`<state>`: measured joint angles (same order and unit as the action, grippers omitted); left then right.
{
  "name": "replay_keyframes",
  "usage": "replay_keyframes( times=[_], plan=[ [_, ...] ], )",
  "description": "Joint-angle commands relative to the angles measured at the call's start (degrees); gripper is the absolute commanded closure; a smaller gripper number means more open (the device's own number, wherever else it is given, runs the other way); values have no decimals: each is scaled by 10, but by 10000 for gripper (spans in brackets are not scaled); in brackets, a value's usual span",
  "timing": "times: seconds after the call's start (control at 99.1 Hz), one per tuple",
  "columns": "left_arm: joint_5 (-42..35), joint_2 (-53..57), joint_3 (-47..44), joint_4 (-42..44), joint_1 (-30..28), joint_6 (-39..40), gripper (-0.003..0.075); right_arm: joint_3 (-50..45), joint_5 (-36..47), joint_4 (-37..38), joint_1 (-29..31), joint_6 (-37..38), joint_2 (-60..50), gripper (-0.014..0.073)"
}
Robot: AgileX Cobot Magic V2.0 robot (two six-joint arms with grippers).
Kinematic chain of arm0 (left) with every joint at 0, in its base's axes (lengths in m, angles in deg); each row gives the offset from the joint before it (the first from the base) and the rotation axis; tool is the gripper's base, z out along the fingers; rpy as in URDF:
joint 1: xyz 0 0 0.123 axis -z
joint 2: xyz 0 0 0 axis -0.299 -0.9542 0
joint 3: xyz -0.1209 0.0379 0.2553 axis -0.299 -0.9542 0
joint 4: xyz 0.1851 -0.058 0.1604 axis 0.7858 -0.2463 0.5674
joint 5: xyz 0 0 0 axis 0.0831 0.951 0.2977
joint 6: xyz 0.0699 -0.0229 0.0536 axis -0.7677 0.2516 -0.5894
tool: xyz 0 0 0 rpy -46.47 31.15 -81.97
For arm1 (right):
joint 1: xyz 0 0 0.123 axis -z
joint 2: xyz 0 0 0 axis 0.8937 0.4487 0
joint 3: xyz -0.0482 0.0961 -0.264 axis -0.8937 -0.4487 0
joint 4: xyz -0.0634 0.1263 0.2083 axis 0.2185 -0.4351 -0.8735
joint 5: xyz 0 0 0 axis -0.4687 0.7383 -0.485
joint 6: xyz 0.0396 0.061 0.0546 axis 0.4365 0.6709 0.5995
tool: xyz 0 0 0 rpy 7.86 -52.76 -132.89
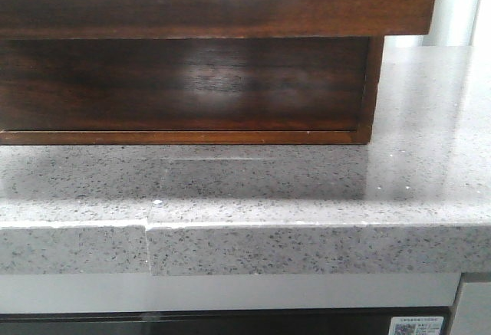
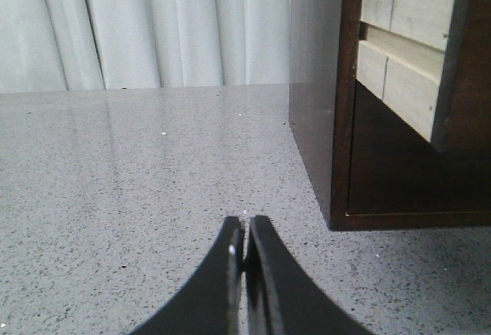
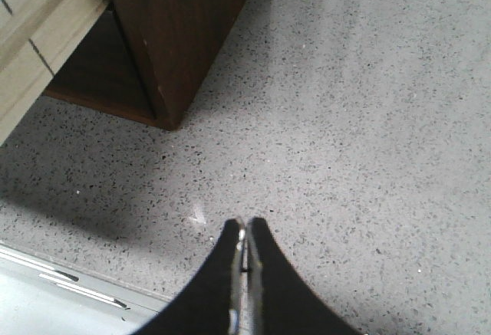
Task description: Put scissors in drawer with both arms
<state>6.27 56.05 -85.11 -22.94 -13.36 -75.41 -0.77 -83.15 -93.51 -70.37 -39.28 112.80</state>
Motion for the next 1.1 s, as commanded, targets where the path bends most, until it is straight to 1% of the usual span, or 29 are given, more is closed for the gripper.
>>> replay_keyframes(
  times=[0.0,0.151,0.272,0.353,0.474,0.646,0.747,0.827,0.868,1.09],
  plan=[
    [-53,18,-21,-7,-1,7,741,14,39,1,5,-6,-1,662],
    [-53,18,-21,-7,-1,7,741,13,41,1,5,-6,-3,662],
    [-53,18,-21,-7,-1,7,741,-20,58,6,19,-6,-49,662],
    [-53,18,-21,-7,-1,7,741,-68,122,11,45,-6,-103,662],
    [-53,18,-21,-7,-1,7,741,-174,233,11,85,-6,-205,662],
    [-53,18,-21,-7,-1,7,741,-308,359,11,92,-6,-320,662],
    [-53,18,-21,-7,-1,7,741,-363,400,11,92,-6,-364,662],
    [-53,18,-21,-7,-1,7,741,-394,425,11,92,-6,-387,662],
    [-53,18,-21,-7,-1,7,741,-391,404,11,92,-6,-390,662],
    [-53,18,-21,-7,-1,7,741,-392,413,11,92,-6,-389,662]
  ],
)
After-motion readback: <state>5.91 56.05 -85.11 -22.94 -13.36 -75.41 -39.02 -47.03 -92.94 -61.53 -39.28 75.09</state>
